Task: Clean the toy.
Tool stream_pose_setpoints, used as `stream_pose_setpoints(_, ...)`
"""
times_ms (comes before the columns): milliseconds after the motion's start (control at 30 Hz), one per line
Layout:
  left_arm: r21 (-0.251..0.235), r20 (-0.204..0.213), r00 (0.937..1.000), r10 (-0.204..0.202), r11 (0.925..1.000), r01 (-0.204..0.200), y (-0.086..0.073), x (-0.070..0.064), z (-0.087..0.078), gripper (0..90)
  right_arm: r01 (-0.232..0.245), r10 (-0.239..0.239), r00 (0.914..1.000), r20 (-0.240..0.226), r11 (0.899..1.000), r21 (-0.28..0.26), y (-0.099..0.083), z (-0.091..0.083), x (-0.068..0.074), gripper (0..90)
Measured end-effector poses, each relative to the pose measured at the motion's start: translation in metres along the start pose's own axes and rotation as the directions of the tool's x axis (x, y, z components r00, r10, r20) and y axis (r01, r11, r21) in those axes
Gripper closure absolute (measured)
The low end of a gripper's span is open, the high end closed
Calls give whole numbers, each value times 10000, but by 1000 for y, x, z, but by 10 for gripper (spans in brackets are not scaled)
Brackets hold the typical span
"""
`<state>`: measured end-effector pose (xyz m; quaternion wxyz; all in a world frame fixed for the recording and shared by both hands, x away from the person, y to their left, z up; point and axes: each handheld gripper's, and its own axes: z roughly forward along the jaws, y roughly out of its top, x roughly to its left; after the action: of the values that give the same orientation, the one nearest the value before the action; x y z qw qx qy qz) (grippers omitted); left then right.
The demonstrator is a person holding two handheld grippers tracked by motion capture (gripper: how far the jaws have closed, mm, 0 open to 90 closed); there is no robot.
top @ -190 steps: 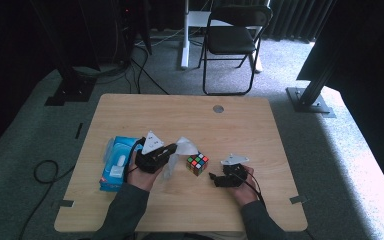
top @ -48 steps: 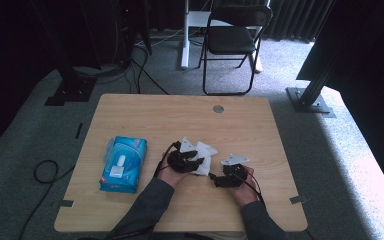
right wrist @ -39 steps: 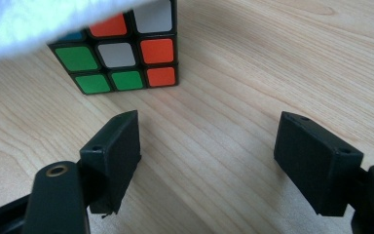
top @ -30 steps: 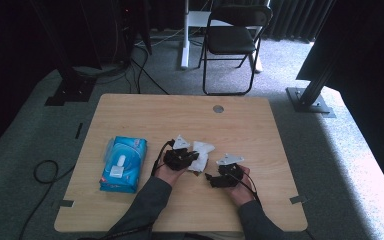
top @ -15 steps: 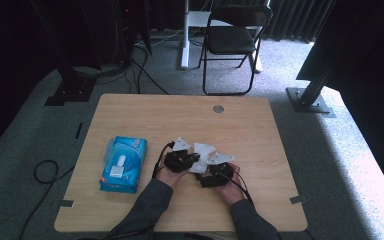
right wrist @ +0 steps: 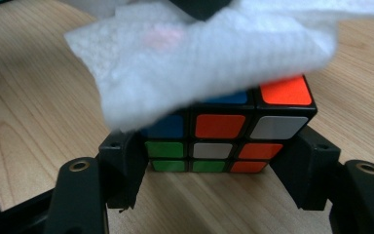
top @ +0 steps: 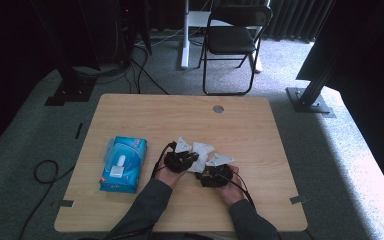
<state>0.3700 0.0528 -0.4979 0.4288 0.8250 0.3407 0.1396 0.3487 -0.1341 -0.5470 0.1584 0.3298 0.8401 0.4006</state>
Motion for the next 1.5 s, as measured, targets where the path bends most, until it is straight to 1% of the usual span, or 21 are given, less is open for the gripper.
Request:
stream_pose_setpoints(67, 1, -46, 10000, 40, 10000, -40, 0, 0, -1, 862, 0, 0, 10000, 13, 10000, 0, 0, 0, 0, 341)
stream_pose_setpoints(100, 12, -121, 9998, 163, 9999, -162, -1, 1, -1, 862, -13, 13, 10000, 28, 10000, -4, 0, 0, 0, 341)
stream_pose_setpoints(200, 48, -205, 9994, 280, 9996, -279, -1, 0, -3, 864, -18, 18, 10000, 39, 10000, 1, 0, 0, 1, 341)
stream_pose_setpoints(400, 35, -120, 9997, 194, 9998, -194, -3, 0, -5, 866, -5, 5, 10000, 45, 10000, -6, 0, 0, 0, 341)
stream_pose_setpoints(533, 103, 17, 9980, 630, 9980, -630, -4, -9, -6, 866, -16, 16, 10000, 72, 10000, -2, 0, 0, 1, 341)
stream_pose_setpoints(600, 122, 4, 9977, 682, 9976, -682, -4, -10, -6, 867, -41, 41, 10000, 82, 10000, -7, 0, 0, 1, 341)
stream_pose_setpoints(667, 106, 292, 9971, 709, 9974, -712, -3, -14, -5, 868, -44, 44, 10000, 86, 10000, -5, 0, 0, 1, 341)
stream_pose_setpoints(733, 121, 490, 9958, 771, 9969, -778, -3, -17, -4, 870, -57, 57, 9999, 93, 10000, -5, 0, 0, 1, 341)
stream_pose_setpoints(767, 121, 490, 9958, 771, 9969, -778, -3, -17, -4, 871, -57, 57, 9999, 93, 10000, -5, 0, 0, 1, 341)
stream_pose_setpoints(800, 82, 601, 9950, 803, 9967, -809, -2, -21, -2, 871, -71, 71, 9999, 98, 10000, 2, 0, 0, 2, 341)
stream_pose_setpoints(867, 79, 624, 9948, 802, 9967, -809, -2, -21, -1, 872, -75, 74, 9999, 103, 10000, 4, 0, 0, 2, 341)
stream_pose_setpoints(900, 43, 803, 9947, 635, 9979, -640, -1, -18, 0, 872, -111, 111, 9999, 132, 9999, 14, 0, 0, 2, 341)
stream_pose_setpoints(933, 17, 865, 9947, 555, 9984, -558, -1, -18, 1, 872, -107, 107, 9999, 131, 9999, 15, 0, 0, 1, 341)
stream_pose_setpoints(1000, -19, 907, 9946, 496, 9988, -496, 0, -17, 4, 874, -104, 104, 9999, 133, 9999, 13, 0, 0, 1, 341)
stream_pose_setpoints(1067, -75, 1041, 9938, 401, 9992, -396, 2, -19, 7, 874, -84, 84, 9999, 146, 10000, 9, 0, 0, 1, 341)
stream_pose_setpoints(1167, -111, 1194, 9917, 467, 9989, -457, 4, -21, 12, 874, -75, 75, 9998, 157, 10000, -1, 0, 0, 1, 341)
stream_pose_setpoints(1267, -141, 1138, 9914, 652, 9978, -640, 7, -24, 16, 874, -73, 72, 9999, 152, 10000, 21, 0, 0, 1, 341)
stream_pose_setpoints(1367, -176, 1052, 9925, 624, 9980, -608, 8, -21, 18, 874, -86, 86, 9998, 159, 10000, 22, 0, 0, 2, 341)
stream_pose_setpoints(1433, -165, 867, 9941, 646, 9979, -634, 9, -19, 18, 874, -80, 79, 9998, 168, 10000, 24, 0, 0, 2, 342)
stream_pose_setpoints(1467, -165, 867, 9941, 646, 9979, -634, 9, -19, 18, 874, -61, 60, 9998, 168, 10000, 33, 0, 0, 2, 342)
stream_pose_setpoints(1500, -121, 633, 9957, 675, 9977, -668, 9, -16, 16, 873, -75, 75, 9998, 169, 10000, 28, 0, 0, 2, 342)
